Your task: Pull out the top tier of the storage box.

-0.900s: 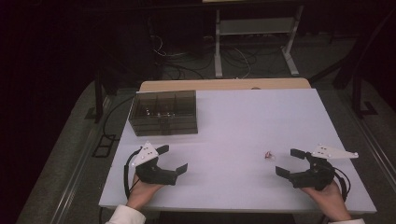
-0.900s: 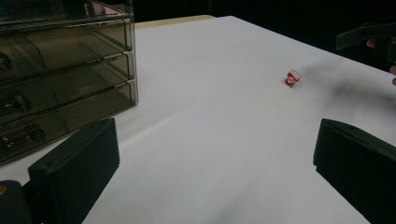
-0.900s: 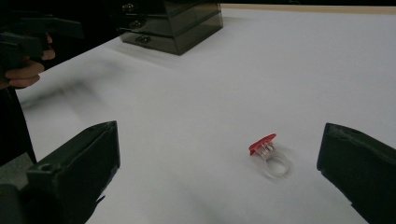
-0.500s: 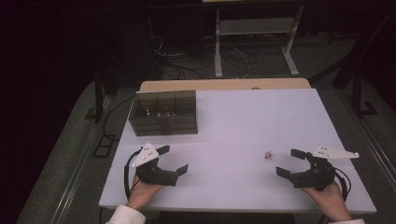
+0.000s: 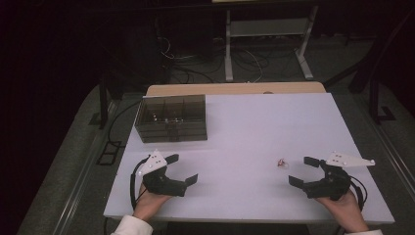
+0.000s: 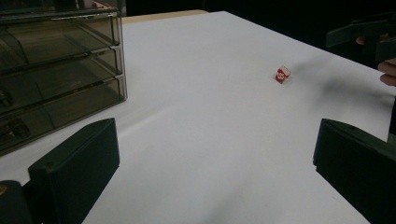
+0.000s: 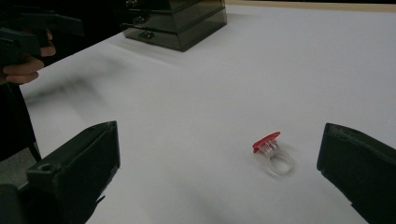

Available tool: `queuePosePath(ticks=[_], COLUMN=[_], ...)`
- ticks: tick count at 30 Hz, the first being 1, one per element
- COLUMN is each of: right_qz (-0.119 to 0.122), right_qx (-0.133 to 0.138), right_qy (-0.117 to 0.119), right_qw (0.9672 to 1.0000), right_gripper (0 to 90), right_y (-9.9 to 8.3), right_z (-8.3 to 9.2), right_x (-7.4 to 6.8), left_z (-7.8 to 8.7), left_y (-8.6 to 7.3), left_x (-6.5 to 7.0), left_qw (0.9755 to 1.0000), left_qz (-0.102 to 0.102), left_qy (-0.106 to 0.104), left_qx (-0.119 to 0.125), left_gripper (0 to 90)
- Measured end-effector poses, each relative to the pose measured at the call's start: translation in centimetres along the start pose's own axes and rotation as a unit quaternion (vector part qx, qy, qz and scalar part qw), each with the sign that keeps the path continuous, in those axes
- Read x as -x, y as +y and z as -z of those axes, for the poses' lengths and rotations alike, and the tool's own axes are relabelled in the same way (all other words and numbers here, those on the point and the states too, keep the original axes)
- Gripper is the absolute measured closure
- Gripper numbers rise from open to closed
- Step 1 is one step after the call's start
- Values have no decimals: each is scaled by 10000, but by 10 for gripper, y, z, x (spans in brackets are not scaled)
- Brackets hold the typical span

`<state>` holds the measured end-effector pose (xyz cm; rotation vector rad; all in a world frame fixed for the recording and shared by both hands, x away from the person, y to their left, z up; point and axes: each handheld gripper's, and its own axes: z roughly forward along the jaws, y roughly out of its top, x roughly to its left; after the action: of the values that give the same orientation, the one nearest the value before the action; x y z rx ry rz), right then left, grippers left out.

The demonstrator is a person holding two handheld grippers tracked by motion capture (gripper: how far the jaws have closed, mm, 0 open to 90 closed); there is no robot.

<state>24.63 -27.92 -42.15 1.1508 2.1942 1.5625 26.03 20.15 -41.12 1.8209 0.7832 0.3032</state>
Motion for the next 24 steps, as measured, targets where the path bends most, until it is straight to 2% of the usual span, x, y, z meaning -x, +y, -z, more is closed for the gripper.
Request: queuePosePath(ticks=[6, 11, 24], right_qz=[15, 24, 55], right_qx=[-28, -26, -30], right_qy=[0, -5, -38], right_qw=[10000, 10000, 10000], right_gripper=[0, 0, 0], right_y=[0, 0, 0], right_z=[0, 1, 2], right_x=[0, 0, 0], left_z=[1, 1, 0], left_y=[1, 1, 5], left_x=[3, 6, 6], left_qw=[9999, 9994, 9976], left_qz=[-26, -92, -103], left_qy=[-42, -51, -154], left_qx=[-111, -324, -666], left_gripper=[0, 0, 0])
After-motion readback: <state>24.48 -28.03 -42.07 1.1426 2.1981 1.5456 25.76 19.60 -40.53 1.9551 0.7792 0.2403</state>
